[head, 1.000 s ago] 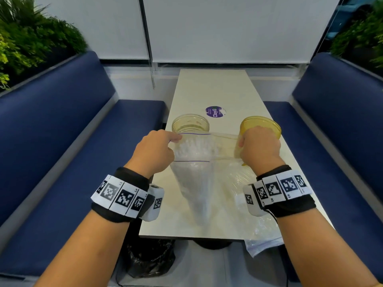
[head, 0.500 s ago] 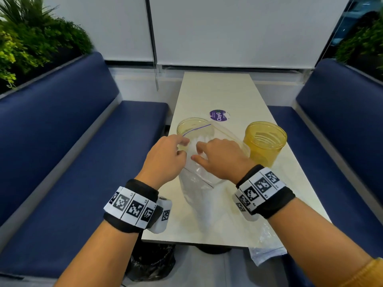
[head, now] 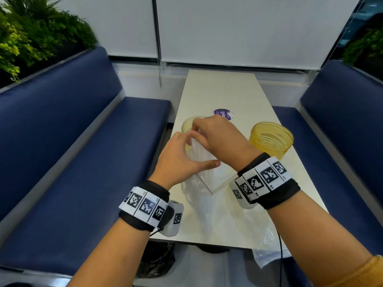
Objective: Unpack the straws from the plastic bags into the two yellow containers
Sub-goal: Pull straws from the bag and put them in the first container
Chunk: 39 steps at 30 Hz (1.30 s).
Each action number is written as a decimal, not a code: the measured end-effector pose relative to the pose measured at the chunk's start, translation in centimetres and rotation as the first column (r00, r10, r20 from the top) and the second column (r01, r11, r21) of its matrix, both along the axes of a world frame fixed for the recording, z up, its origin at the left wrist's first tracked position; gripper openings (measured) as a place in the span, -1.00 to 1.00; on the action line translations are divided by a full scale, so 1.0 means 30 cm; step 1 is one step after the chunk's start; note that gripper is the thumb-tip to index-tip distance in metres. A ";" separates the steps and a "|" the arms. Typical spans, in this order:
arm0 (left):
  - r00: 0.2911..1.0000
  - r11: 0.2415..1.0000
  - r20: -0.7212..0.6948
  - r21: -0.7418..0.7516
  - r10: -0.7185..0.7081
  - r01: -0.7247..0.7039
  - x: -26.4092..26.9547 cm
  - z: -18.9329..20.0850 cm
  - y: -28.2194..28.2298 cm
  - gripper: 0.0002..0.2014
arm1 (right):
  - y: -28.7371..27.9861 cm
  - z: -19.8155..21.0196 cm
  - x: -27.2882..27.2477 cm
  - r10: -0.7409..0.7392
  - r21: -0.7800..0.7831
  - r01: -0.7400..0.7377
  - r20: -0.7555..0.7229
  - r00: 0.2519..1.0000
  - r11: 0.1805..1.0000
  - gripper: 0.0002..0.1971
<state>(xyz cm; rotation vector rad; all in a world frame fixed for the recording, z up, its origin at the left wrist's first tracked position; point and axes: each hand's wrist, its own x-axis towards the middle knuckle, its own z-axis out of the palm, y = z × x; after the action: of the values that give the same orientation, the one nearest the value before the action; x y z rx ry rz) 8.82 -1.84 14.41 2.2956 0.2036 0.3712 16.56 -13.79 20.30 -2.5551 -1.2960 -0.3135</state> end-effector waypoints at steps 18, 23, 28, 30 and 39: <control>0.974 0.932 0.135 -0.339 0.181 -0.126 0.068 -0.058 -0.035 -0.89 | 0.049 -0.108 -0.021 0.007 0.373 0.115 -0.312 0.950 0.921 -0.52; 0.986 0.959 0.101 -0.263 0.134 -0.104 0.042 -0.054 -0.006 -0.84 | 0.087 -0.132 -0.013 0.114 0.447 0.023 -0.279 0.953 0.894 -0.67; 0.994 0.946 0.020 -0.309 0.108 -0.097 0.027 -0.056 -0.002 -0.58 | 0.104 -0.097 -0.015 0.131 0.477 -0.015 -0.210 0.969 0.879 -0.78; 0.993 0.942 -0.002 -0.319 0.115 -0.109 0.015 -0.061 0.002 -0.48 | 0.113 -0.058 -0.007 0.140 0.495 -0.026 -0.195 0.971 0.868 -0.74; 0.983 0.963 -0.044 -0.197 0.179 -0.185 -0.040 -0.072 0.086 -0.42 | 0.122 0.222 0.069 0.167 0.794 -0.060 -0.053 0.985 0.605 -0.60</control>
<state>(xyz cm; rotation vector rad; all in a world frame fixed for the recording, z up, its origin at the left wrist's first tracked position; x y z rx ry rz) 7.62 0.73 12.26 2.0889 0.4478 0.3956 18.63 -10.14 26.97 -1.6833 -0.9495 -0.5494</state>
